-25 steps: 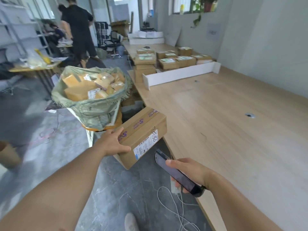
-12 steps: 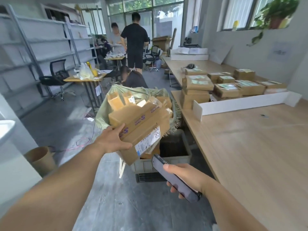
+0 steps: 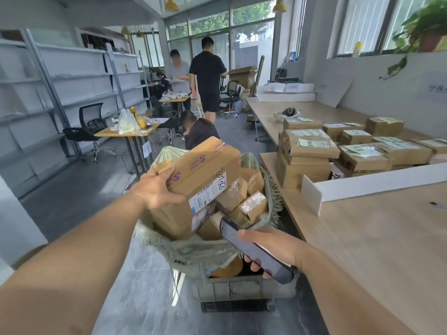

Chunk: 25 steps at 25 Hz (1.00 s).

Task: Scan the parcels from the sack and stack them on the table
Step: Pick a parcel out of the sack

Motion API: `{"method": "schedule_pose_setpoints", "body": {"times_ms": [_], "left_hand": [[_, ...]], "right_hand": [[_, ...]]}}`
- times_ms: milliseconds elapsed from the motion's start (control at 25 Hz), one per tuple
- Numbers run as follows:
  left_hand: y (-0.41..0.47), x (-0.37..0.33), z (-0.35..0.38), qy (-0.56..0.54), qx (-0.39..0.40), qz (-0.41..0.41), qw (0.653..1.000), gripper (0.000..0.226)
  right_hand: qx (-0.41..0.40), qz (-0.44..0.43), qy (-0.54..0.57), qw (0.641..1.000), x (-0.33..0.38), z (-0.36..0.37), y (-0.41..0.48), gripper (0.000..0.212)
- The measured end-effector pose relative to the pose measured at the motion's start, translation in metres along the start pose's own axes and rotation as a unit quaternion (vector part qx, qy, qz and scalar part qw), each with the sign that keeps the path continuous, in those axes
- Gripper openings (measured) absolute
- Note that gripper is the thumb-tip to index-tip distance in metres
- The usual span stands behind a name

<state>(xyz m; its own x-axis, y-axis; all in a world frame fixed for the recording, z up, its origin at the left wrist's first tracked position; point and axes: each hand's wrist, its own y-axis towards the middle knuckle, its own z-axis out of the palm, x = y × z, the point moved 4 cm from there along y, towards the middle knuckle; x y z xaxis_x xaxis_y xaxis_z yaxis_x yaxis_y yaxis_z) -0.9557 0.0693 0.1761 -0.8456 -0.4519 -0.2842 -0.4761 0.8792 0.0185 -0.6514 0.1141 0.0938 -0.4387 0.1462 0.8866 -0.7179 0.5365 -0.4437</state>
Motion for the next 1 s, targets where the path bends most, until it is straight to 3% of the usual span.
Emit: {"method": "schedule_pose_setpoints", "body": {"times_ms": [160, 320, 520, 640, 840, 1000], "left_hand": [[0.097, -0.039, -0.014, 0.048, -0.006, 0.013, 0.999, 0.105], [0.181, -0.071, -0.011, 0.062, -0.015, 0.038, 0.997, 0.106], [0.259, -0.087, 0.015, 0.081, 0.017, 0.070, 0.994, 0.109], [0.302, -0.087, 0.026, 0.091, 0.043, 0.081, 0.992, 0.114], [0.357, -0.086, 0.043, 0.136, 0.067, 0.121, 0.981, 0.112], [0.392, -0.066, 0.073, 0.181, 0.136, 0.133, 0.965, 0.105]], "right_hand": [[-0.015, -0.024, 0.018, 0.999, 0.024, -0.070, 0.047, 0.089], [-0.081, -0.033, 0.033, 0.996, 0.038, -0.136, 0.078, 0.046], [-0.100, -0.015, 0.032, 0.994, 0.058, -0.169, 0.122, 0.055], [-0.121, -0.012, 0.059, 0.991, 0.071, -0.176, 0.145, 0.046], [-0.147, -0.019, 0.051, 0.988, 0.078, -0.184, 0.180, 0.064], [-0.169, 0.041, 0.092, 0.981, 0.071, -0.189, 0.203, 0.094]]}}
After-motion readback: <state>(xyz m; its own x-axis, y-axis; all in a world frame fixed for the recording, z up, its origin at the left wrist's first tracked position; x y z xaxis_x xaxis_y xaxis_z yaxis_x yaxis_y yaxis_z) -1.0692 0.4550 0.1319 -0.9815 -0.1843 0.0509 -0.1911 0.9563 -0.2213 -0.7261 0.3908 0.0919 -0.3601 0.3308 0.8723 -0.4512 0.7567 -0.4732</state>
